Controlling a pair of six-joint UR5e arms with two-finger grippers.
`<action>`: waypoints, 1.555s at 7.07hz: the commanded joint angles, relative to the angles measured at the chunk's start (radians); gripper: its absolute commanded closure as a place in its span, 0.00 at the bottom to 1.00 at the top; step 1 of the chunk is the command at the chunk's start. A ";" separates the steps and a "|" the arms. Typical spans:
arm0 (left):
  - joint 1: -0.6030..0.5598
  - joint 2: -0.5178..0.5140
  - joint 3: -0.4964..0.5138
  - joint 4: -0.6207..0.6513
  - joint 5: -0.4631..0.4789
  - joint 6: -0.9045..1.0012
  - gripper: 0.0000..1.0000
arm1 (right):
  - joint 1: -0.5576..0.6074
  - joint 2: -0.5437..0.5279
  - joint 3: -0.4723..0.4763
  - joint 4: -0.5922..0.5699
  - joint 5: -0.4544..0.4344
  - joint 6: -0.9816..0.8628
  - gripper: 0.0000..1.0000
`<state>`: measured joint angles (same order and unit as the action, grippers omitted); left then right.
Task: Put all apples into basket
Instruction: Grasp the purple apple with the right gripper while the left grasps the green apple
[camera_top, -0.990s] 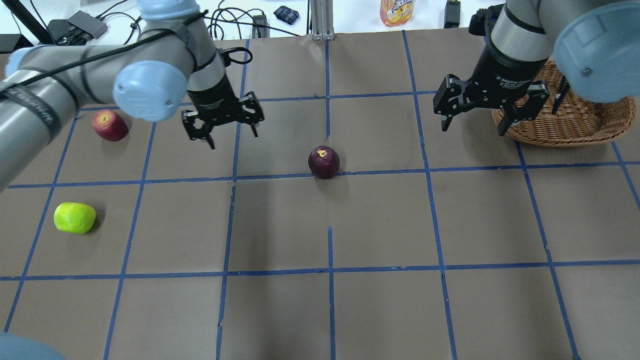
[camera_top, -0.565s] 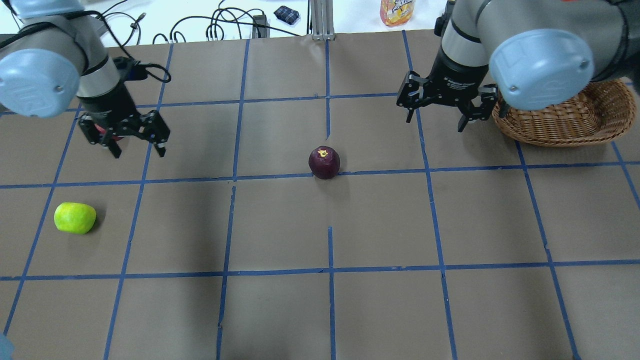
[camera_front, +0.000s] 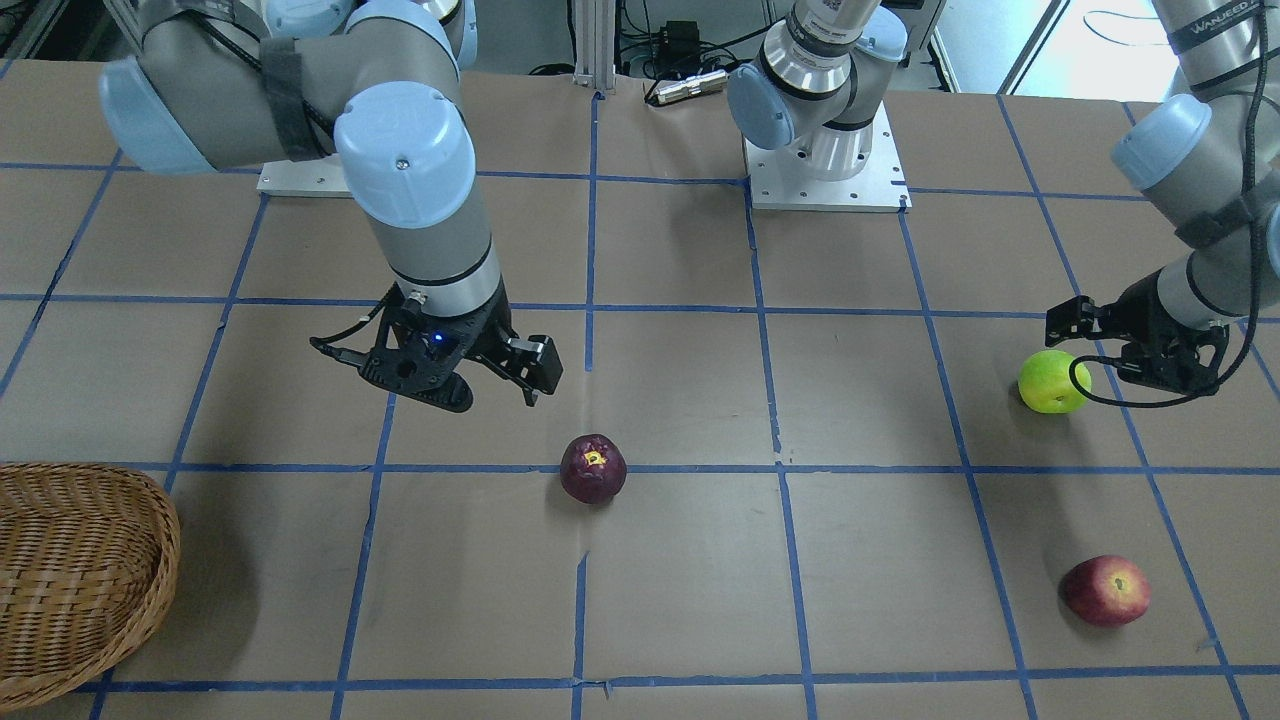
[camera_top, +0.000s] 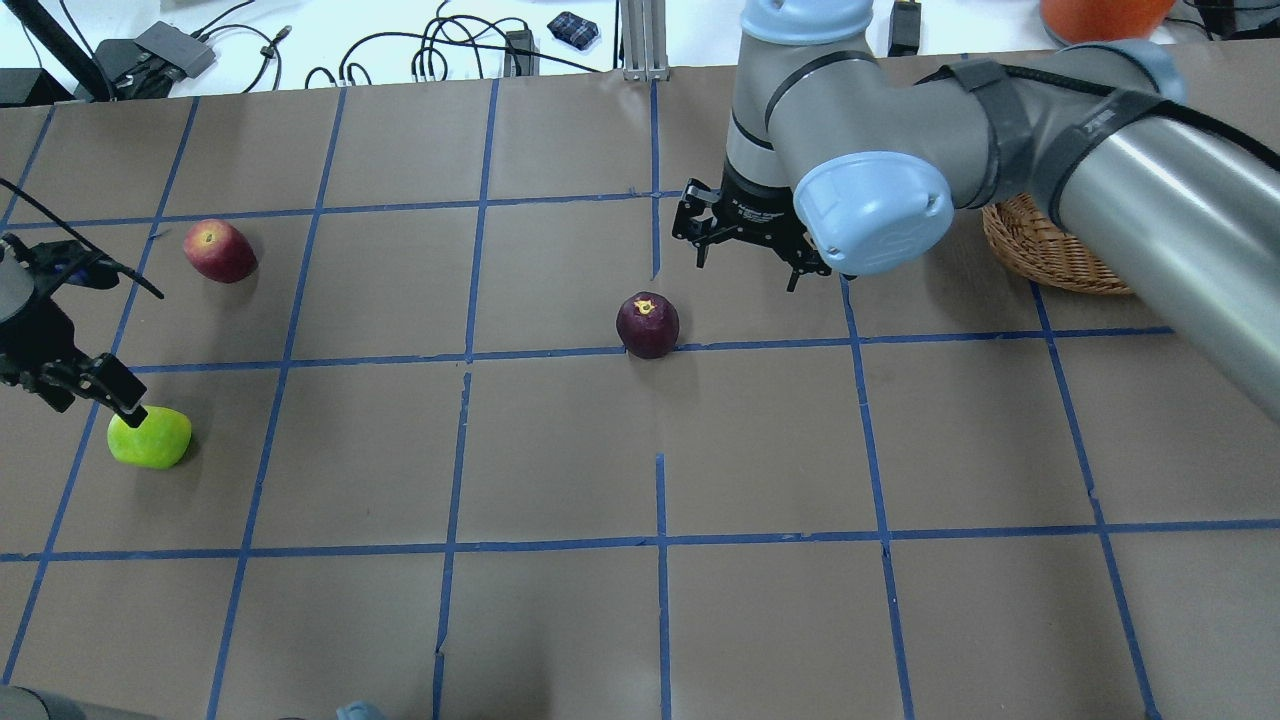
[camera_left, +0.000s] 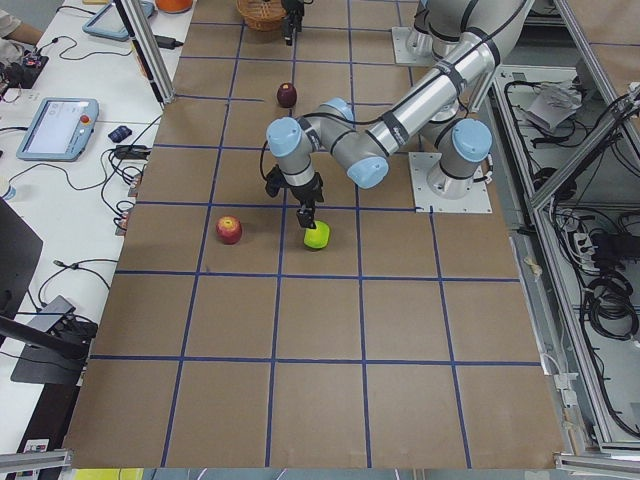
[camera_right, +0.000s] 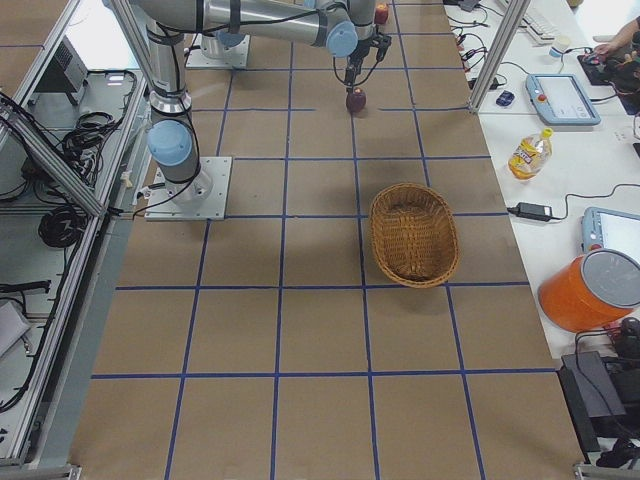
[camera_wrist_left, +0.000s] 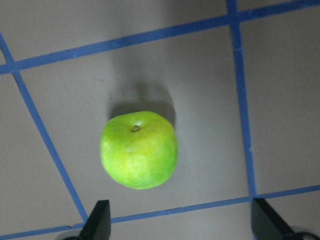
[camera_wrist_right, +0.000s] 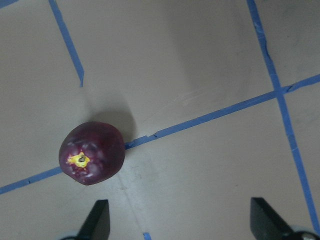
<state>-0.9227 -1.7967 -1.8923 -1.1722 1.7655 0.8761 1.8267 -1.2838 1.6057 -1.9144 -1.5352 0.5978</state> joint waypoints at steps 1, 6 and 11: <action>0.030 -0.024 -0.089 0.118 -0.011 0.066 0.00 | 0.058 0.076 -0.001 -0.104 0.000 0.095 0.00; 0.028 -0.107 -0.091 0.212 -0.041 0.067 0.21 | 0.100 0.187 -0.003 -0.206 0.064 0.137 0.00; -0.203 -0.006 0.005 -0.006 -0.050 -0.367 0.65 | 0.111 0.262 -0.004 -0.258 0.066 0.137 0.00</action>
<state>-1.0425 -1.8371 -1.9298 -1.0604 1.7246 0.6711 1.9342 -1.0404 1.6016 -2.1546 -1.4697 0.7365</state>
